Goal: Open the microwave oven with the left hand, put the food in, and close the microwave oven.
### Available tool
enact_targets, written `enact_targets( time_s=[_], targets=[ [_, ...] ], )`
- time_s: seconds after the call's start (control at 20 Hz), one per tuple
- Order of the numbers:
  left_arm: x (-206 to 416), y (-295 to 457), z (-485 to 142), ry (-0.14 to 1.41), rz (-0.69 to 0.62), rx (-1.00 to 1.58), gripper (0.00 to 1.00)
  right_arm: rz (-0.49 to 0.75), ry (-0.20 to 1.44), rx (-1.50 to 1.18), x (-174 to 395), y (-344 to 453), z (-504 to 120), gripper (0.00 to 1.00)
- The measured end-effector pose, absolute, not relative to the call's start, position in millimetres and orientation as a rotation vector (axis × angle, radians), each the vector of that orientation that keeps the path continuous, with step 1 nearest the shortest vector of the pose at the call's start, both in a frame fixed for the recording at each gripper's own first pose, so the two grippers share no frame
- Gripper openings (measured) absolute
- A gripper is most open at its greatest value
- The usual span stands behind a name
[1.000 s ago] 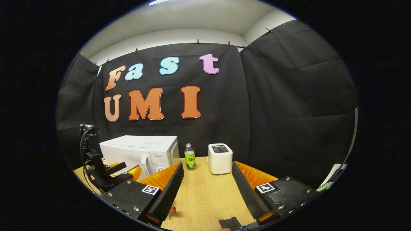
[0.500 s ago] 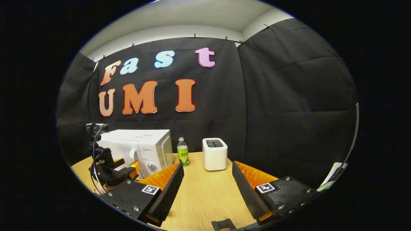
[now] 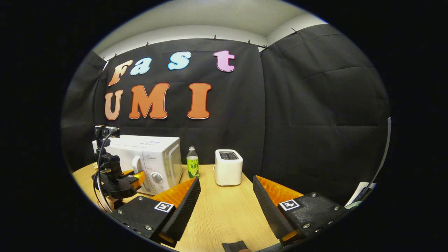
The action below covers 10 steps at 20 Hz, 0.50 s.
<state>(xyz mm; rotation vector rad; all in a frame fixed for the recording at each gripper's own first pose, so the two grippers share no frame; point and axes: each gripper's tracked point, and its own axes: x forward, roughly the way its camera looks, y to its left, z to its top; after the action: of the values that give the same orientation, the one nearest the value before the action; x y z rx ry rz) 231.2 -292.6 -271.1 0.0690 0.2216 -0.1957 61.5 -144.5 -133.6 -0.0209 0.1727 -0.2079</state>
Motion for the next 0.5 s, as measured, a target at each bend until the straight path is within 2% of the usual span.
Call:
enact_targets(
  time_s=[0.1,0.15,0.25,0.35,0.5],
  targets=[
    [230,-289,-268,0.217,-0.205,0.032,0.27,-0.210,0.174,-0.025,59,-145,-133,0.94],
    [232,-290,-267,0.211,-0.218,0.008,0.19,-0.206,0.171,-0.023,58,-144,-132,0.94],
    [229,-289,-268,0.214,-0.225,0.008,0.13,-0.200,0.167,-0.024,55,-143,-130,0.94],
    [216,-287,-270,0.240,-0.218,0.001,0.13,-0.198,0.168,-0.031,53,-144,-132,0.94],
    [187,-279,-259,0.190,-0.265,-0.020,0.13,-0.193,0.175,-0.020,51,-141,-136,0.94]
  ],
)
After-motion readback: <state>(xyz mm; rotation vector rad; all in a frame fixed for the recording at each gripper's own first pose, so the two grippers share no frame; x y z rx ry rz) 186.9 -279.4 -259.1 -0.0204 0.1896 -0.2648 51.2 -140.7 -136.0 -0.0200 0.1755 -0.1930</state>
